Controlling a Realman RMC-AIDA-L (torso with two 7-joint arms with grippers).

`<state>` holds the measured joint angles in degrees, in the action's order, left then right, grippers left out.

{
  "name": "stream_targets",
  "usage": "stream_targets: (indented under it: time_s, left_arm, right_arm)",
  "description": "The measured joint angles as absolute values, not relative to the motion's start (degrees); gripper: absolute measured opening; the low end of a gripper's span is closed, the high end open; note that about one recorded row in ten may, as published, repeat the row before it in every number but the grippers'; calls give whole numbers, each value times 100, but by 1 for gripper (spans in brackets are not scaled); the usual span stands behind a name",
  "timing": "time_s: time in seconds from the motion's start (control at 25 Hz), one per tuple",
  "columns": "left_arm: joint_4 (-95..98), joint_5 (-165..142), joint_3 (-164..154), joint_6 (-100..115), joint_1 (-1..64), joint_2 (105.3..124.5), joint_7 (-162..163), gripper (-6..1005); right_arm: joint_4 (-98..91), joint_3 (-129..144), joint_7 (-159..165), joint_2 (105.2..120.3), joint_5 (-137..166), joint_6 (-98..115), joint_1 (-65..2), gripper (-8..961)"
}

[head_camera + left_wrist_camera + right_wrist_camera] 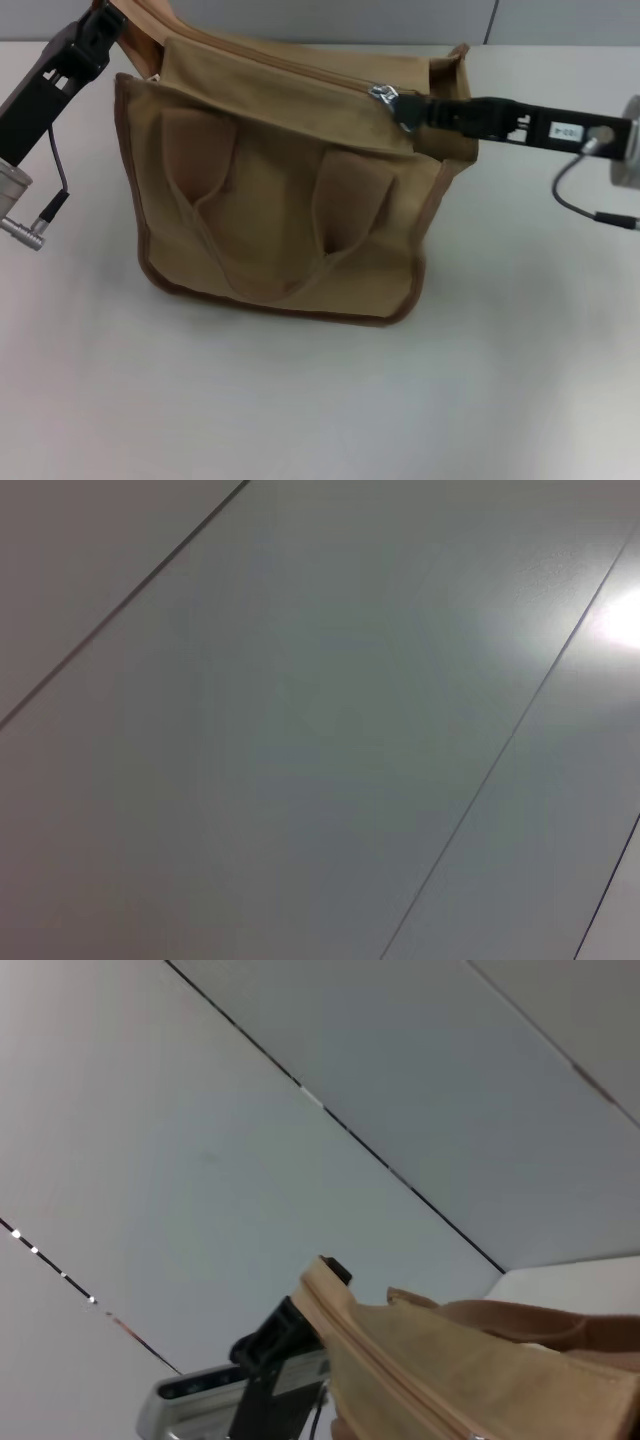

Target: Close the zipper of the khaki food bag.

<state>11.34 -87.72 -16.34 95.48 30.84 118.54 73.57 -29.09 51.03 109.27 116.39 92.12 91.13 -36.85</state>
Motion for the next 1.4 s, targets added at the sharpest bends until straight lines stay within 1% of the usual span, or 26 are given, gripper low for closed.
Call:
stream_targets:
  time_s: [0.44,0.48,0.56,0.6,0.68,0.8,0.92,1.08,1.12,1.24,1.28,1.4]
  left_arm:
    - [1092,-8827,-1668,9413,3125,11880,7304,66]
    - [1079,-8833,-1690,9405,3131,11883,7241,66]
    - [1064,-8841,-1744,9395,3139,11884,7065,66]
    - [1021,-8841,-1828,9345,3131,11890,6641,66]
    - [966,-8844,-1865,9322,3106,11893,6347,67]
    - [873,-8848,-2065,9407,2995,11880,5406,67]
    - [1071,-8842,-2316,9577,2914,11855,5291,67]
    - [1190,-8736,-2306,9769,2797,11852,5285,68]
    - [1194,-8661,-2267,9873,2760,11854,5272,104]
    - [1255,-8411,-2214,10276,2684,11851,5287,210]
    - [1303,-8327,-2210,10425,2659,11846,5333,246]
    - [1411,-8157,-2206,10739,2635,11837,5547,482]
  right_arm:
    - [-2938,4845,9979,11621,9195,9521,-3262,16]
    - [-2937,4788,9782,11645,9169,9531,-3217,16]
    - [-2935,4599,9355,11739,9055,9567,-3092,17]
    - [-2920,4459,9070,11809,8915,9728,-2979,17]
    - [-2899,4419,8936,11829,8835,9894,-2925,18]
    - [-2842,4352,8240,11911,8696,10255,-2752,122]
    - [-2705,4349,7835,11931,8617,10232,-2679,225]
    - [-2444,4354,7533,11912,8610,10209,-2743,418]
    - [-2382,4370,7426,11912,8610,10198,-2771,466]
    - [-2336,4389,7350,11930,8615,10187,-2817,666]
    - [-2293,4390,7342,11933,8615,10186,-2838,666]
    - [-2133,4390,7233,11933,8615,10184,-2882,668]
